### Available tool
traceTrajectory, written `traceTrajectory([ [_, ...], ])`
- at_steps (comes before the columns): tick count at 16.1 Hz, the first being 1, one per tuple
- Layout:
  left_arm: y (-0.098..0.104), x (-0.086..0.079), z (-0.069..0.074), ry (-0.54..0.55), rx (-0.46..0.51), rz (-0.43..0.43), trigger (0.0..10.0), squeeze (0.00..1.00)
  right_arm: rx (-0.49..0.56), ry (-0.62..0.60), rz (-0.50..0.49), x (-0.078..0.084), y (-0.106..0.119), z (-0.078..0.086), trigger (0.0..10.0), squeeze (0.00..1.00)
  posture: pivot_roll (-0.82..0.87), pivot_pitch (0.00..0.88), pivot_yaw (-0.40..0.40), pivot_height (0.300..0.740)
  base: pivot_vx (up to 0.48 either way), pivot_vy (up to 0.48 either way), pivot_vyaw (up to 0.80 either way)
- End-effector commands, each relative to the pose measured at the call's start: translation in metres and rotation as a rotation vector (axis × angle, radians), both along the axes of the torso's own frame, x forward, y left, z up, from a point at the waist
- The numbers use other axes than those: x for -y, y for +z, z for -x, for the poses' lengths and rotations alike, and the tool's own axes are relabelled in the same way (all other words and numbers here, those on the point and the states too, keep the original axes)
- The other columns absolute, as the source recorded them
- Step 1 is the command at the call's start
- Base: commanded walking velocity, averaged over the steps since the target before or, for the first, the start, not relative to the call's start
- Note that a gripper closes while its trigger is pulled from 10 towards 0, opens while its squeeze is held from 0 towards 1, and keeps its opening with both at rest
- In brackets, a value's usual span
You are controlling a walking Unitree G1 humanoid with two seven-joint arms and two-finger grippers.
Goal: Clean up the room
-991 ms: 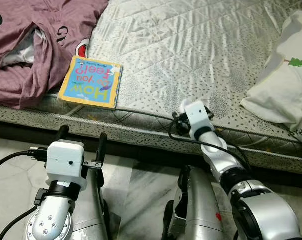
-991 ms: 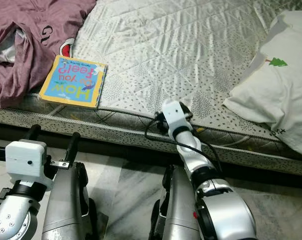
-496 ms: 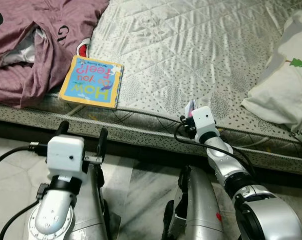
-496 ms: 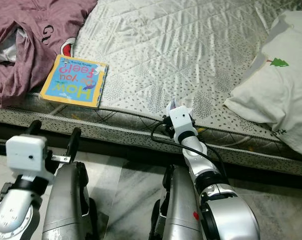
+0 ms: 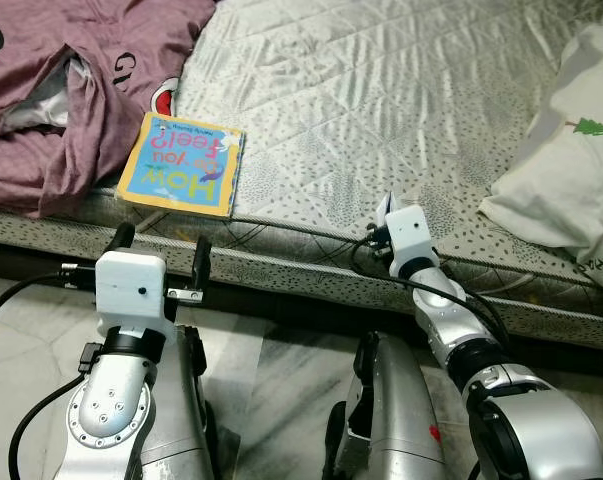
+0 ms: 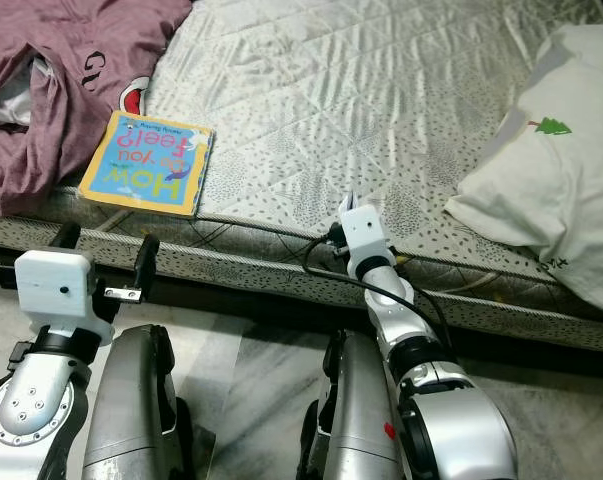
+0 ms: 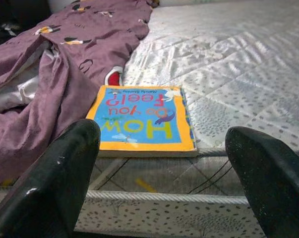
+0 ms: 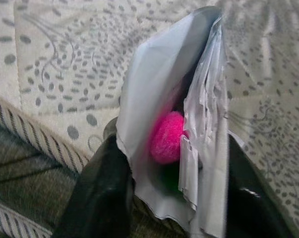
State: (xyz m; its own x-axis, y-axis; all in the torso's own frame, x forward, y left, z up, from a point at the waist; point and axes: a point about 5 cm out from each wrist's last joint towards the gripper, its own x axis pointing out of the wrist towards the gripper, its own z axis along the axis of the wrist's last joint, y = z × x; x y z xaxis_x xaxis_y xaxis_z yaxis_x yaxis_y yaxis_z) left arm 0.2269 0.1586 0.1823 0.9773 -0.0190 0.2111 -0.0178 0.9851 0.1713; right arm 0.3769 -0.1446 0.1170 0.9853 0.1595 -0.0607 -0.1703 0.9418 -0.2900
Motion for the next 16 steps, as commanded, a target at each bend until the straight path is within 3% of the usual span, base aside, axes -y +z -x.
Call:
traceTrajectory([
  [1,-0.002,-0.001,-0.002,0.009,0.001,0.006,10.0,0.00,-0.022,-0.025,-0.017,0.004,-0.002,0.000,0.0,0.00,0.18,0.164,-0.122,0.509,0.000,0.000,0.00],
  [9,0.001,-0.007,-0.034,0.048,0.088,0.038,10.0,0.00,0.046,-0.044,-0.033,0.009,0.026,-0.014,0.0,0.00,0.13,0.019,-0.118,0.509,0.000,0.000,0.00],
  [13,-0.006,-0.007,-0.047,0.048,0.092,0.055,10.0,0.00,0.003,-0.054,-0.144,0.010,0.011,-0.007,0.0,0.00,0.10,0.000,-0.115,0.509,0.000,0.000,0.00],
  [16,-0.022,-0.007,-0.044,0.084,0.058,0.064,10.0,0.00,-0.012,-0.036,-0.276,0.006,-0.005,0.005,0.0,0.00,0.08,0.000,-0.099,0.509,0.000,0.000,0.00],
])
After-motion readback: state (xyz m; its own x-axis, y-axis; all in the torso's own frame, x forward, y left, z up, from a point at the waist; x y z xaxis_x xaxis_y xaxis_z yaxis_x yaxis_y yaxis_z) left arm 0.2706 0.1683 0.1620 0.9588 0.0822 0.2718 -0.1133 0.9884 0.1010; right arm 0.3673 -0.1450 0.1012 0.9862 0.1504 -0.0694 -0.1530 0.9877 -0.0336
